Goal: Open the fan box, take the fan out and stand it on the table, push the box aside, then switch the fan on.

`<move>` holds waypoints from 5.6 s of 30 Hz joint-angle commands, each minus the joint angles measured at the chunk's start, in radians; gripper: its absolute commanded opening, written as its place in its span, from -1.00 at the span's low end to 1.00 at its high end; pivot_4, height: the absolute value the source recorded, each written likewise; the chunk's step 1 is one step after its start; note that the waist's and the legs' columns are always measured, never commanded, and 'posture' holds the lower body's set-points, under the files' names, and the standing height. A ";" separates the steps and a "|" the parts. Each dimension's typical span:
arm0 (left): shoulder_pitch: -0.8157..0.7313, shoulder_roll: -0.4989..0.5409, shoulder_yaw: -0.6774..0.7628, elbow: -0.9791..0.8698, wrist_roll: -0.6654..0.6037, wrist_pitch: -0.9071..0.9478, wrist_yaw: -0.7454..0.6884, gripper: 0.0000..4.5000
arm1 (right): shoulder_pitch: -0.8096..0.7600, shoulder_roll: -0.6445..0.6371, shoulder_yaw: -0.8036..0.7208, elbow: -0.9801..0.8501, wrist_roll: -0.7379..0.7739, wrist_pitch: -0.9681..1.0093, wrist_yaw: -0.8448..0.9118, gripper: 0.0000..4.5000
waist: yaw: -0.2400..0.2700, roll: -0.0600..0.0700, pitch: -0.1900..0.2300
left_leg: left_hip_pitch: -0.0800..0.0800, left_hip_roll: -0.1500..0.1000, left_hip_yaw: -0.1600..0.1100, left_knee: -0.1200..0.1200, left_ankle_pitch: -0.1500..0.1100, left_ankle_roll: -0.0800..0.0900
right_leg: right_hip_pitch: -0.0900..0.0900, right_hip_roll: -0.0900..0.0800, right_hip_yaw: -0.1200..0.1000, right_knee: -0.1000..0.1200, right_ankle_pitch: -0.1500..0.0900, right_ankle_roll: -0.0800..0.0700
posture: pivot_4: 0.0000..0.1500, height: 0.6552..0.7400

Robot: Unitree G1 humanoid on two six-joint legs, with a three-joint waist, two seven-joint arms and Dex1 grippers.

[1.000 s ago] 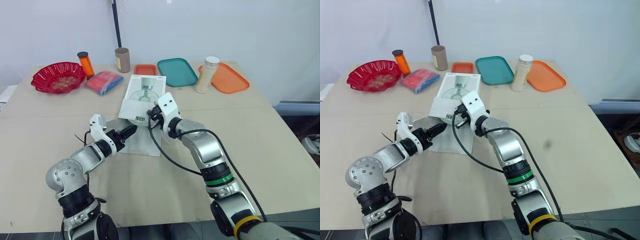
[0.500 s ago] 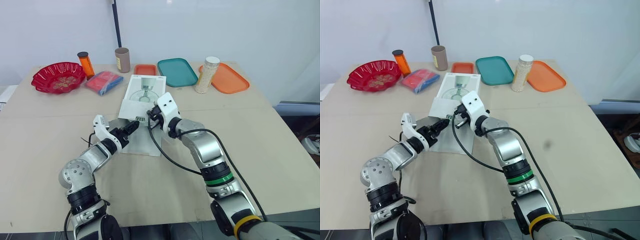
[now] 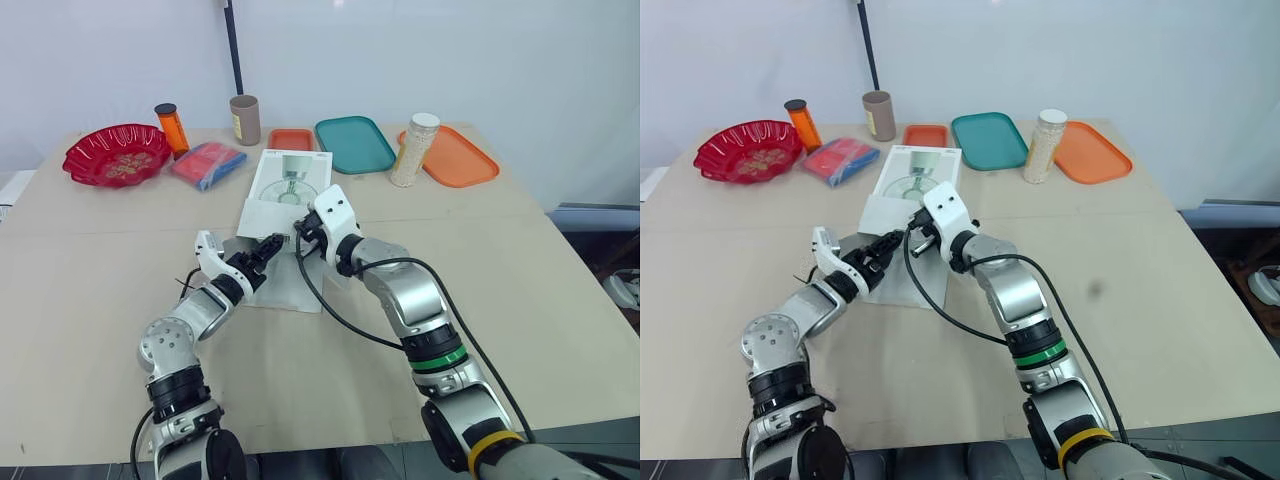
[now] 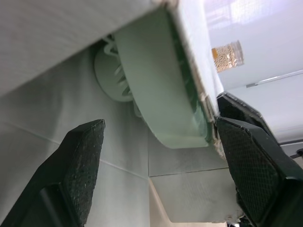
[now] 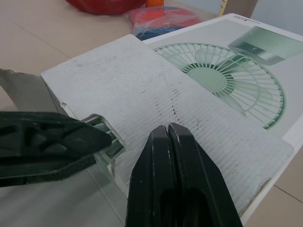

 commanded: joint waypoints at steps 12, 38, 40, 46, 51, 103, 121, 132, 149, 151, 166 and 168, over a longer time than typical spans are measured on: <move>0.010 -0.009 -0.045 0.005 -0.108 -0.091 0.049 0.19 | 0.021 0.013 0.018 0.018 -0.002 0.022 -0.004 -1.00 | 0.000 0.000 0.000 | 0.000 0.000 0.000 0.000 0.000 0.000 | 0.000 0.000 0.000 0.000 0.000 0.000 | 1.00 1.00; 0.247 0.070 -0.138 -0.234 -0.432 -0.044 0.287 -0.51 | 0.009 0.028 0.012 0.023 -0.003 0.042 -0.015 -1.00 | 0.000 0.000 0.000 | 0.000 0.000 0.000 -0.002 0.000 0.000 | 0.000 0.000 0.001 -0.001 0.000 0.000 | 1.00 1.00; 0.280 0.084 -0.151 -0.267 -0.478 -0.041 0.323 -0.51 | 0.007 0.029 0.011 0.024 -0.003 0.046 -0.018 -1.00 | 0.000 0.000 0.000 | 0.000 0.000 0.000 -0.002 0.000 0.000 | 0.000 0.000 0.001 -0.002 0.000 0.000 | 1.00 1.00; 0.376 0.158 -0.173 -0.338 -0.620 -0.088 0.413 -0.51 | 0.007 0.031 0.013 0.023 -0.007 0.050 -0.023 -1.00 | -0.001 0.000 0.000 | 0.001 0.000 0.000 -0.002 0.000 -0.001 | -0.001 0.000 0.001 -0.002 0.000 0.000 | 1.00 1.00; 0.430 0.202 -0.236 -0.378 -0.704 -0.132 0.425 -0.51 | 0.007 0.030 0.015 0.025 -0.004 0.053 -0.023 -1.00 | 0.000 0.000 0.000 | 0.001 0.000 0.000 -0.003 0.000 -0.001 | -0.001 0.000 0.001 -0.002 0.000 0.000 | 1.00 1.00; 0.235 0.313 -0.284 -0.039 -0.543 -0.355 0.188 0.99 | 0.000 0.021 0.044 0.038 -0.017 0.038 -0.001 -1.00 | 0.003 0.000 0.000 | 0.000 0.000 0.000 -0.006 0.002 -0.003 | -0.001 0.000 0.001 -0.002 0.000 0.000 | 1.00 1.00; 0.304 0.319 -0.256 -0.109 -0.588 -0.311 0.236 0.18 | -0.005 0.035 0.044 0.044 -0.016 0.037 -0.005 -1.00 | 0.001 0.000 0.000 | 0.001 0.000 0.000 -0.006 0.002 -0.004 | -0.002 0.000 0.001 -0.003 0.000 0.000 | 1.00 1.00; 0.447 0.389 -0.253 -0.256 -0.724 -0.282 0.313 0.18 | -0.008 0.044 0.043 0.038 -0.017 0.050 -0.015 -1.00 | -0.001 0.000 0.000 | 0.001 0.001 0.000 -0.008 0.002 -0.004 | -0.002 0.000 0.002 -0.003 0.000 0.000 | 1.00 1.00; 0.706 0.518 -0.267 -0.435 -0.927 -0.321 0.390 0.18 | -0.016 0.060 0.039 0.018 -0.022 0.111 -0.048 -1.00 | 0.000 0.001 0.000 | 0.001 0.000 0.001 -0.009 0.002 -0.004 | -0.003 0.000 0.002 -0.003 -0.001 -0.001 | 1.00 1.00; 0.754 0.533 -0.256 -0.459 -0.943 -0.325 0.396 0.18 | -0.018 0.061 0.040 0.011 -0.031 0.116 -0.065 -1.00 | 0.000 0.001 0.000 | 0.001 0.000 0.001 -0.009 0.002 -0.004 | -0.003 0.000 0.002 -0.003 -0.001 -0.001 | 1.00 1.00; 0.940 0.642 -0.249 -0.508 -1.012 -0.354 0.362 0.18 | -0.019 0.072 0.047 -0.006 -0.044 0.138 -0.105 -1.00 | 0.000 0.001 0.001 | 0.002 0.001 0.003 -0.010 0.002 -0.004 | -0.003 0.000 0.004 -0.004 -0.002 -0.002 | 1.00 1.00; 0.968 0.648 -0.249 -0.516 -1.018 -0.349 0.351 0.18 | -0.016 0.075 0.047 -0.007 -0.045 0.139 -0.111 -1.00 | 0.000 0.001 0.001 | 0.002 0.001 0.003 -0.010 0.002 -0.004 | -0.003 0.000 0.004 -0.004 -0.002 -0.002 | 1.00 1.00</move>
